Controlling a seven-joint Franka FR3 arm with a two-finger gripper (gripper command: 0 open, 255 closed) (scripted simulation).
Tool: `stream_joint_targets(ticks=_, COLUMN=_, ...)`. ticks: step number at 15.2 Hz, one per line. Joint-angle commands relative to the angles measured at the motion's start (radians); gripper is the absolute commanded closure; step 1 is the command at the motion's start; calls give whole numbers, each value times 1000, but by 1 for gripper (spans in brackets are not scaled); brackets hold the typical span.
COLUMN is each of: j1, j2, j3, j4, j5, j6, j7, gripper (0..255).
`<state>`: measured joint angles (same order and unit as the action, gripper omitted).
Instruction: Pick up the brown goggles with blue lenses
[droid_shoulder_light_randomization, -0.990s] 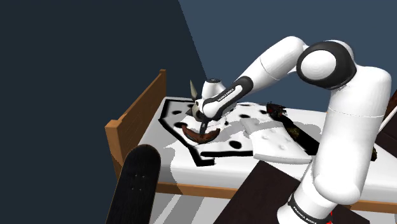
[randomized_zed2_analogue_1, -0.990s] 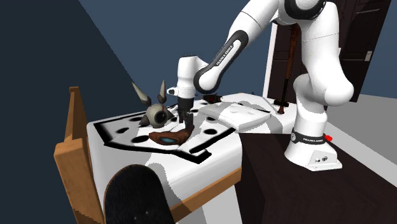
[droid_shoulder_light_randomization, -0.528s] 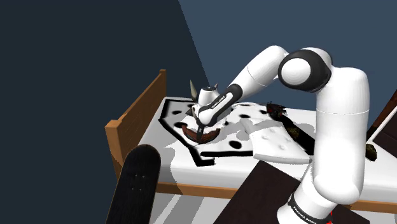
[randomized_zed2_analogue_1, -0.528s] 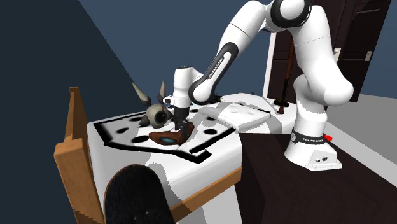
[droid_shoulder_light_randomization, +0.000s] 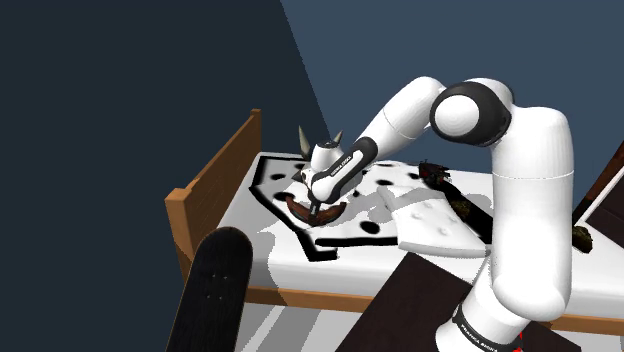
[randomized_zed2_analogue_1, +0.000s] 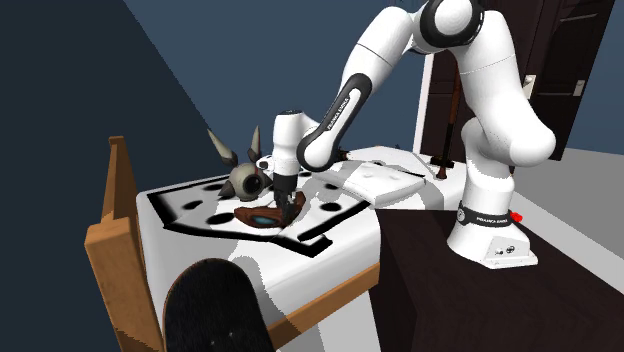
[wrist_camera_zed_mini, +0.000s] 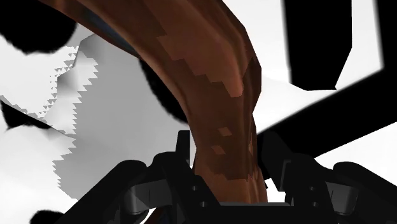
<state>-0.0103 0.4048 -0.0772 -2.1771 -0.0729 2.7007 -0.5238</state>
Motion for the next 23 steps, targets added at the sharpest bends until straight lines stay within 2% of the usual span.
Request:
stream_joint_targets(ticks=1, j1=0, j2=1, j3=0, j4=0, j5=0, j6=1, j7=0, gripper=255)
stream_joint_targets(ticks=6, j1=-2, j2=2, j3=0, j4=0, j5=1, j6=1, j7=-3, gripper=255)
stream_joint_targets(ticks=21, j1=1, j2=-159, j3=-1, j4=10, j5=0, j6=-170, j7=-12, gripper=255)
stream_joint_targets(ticks=23, j1=1, j2=-161, j3=-1, j4=10, j5=0, j6=-171, j7=-12, gripper=255)
